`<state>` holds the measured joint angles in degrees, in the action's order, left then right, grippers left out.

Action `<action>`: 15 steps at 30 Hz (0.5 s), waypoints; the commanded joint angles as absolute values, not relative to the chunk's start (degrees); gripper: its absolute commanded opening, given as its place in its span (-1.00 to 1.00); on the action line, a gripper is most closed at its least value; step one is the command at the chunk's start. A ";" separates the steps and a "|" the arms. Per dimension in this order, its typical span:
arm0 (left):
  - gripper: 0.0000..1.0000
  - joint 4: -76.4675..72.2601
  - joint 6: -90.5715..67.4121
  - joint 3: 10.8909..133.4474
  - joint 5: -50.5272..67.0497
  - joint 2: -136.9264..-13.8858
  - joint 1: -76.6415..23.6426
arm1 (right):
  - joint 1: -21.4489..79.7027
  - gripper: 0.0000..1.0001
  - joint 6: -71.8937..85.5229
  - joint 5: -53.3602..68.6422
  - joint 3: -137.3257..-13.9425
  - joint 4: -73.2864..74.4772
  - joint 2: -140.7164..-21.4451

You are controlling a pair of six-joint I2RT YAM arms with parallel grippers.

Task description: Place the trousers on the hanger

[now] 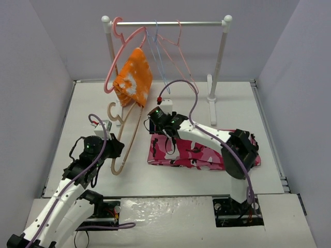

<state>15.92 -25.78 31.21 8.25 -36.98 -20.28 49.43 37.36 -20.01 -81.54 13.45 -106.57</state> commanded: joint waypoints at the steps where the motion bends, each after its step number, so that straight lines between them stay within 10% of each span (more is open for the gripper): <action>1: -1.00 11.21 -26.69 33.13 5.54 -35.32 -21.77 | 51.73 0.34 39.79 -24.21 -89.58 17.74 -113.60; 15: -1.00 27.76 -34.34 33.96 0.84 -28.62 -22.50 | 53.61 0.34 40.63 -23.13 -95.27 23.37 -126.59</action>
<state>21.91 -29.96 30.72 3.91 -30.30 -22.12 53.11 38.73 -21.40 -93.33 19.57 -125.06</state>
